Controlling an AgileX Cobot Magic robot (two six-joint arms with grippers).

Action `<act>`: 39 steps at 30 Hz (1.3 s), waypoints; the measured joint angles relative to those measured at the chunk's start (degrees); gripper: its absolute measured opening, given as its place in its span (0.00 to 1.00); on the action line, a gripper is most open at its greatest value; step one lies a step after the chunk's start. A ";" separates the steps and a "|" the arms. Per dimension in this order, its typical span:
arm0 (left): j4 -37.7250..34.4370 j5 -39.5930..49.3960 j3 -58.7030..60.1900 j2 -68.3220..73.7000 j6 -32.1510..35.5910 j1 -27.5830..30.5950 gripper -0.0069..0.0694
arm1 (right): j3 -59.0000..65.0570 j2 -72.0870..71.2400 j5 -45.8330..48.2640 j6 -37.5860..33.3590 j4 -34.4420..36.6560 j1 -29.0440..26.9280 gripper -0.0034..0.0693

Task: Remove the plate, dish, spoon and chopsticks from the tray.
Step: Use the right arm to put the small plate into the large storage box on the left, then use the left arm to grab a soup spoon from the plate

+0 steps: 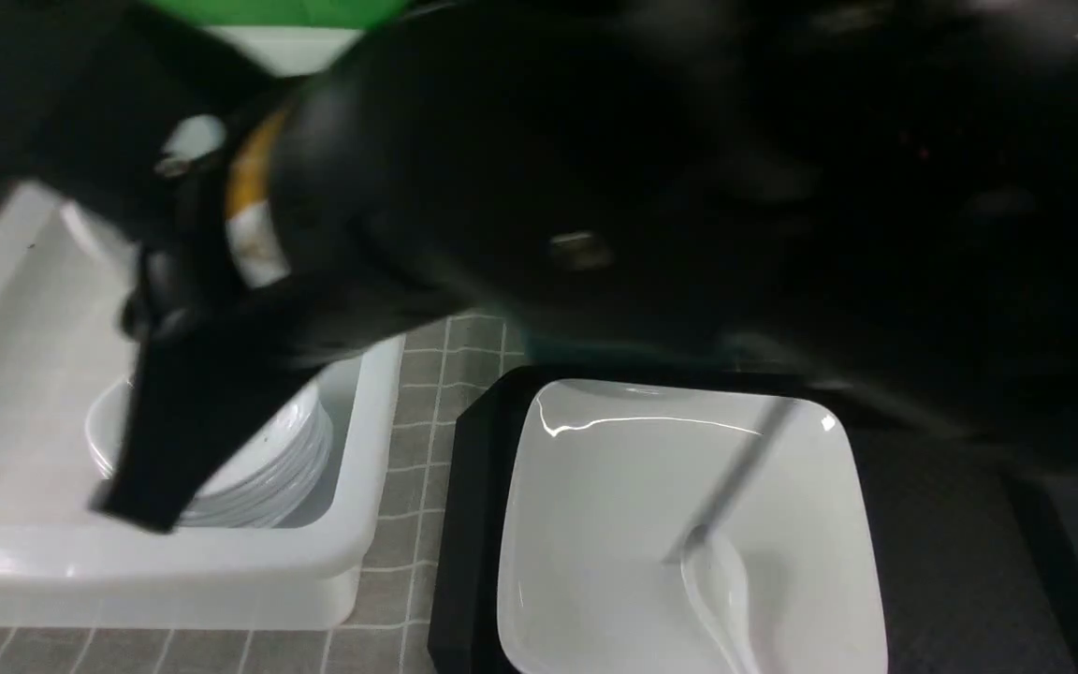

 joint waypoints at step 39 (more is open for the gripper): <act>-21.04 1.10 -0.36 27.26 5.90 0.00 0.12 | 17.05 -19.64 19.89 14.29 -5.13 -10.53 0.17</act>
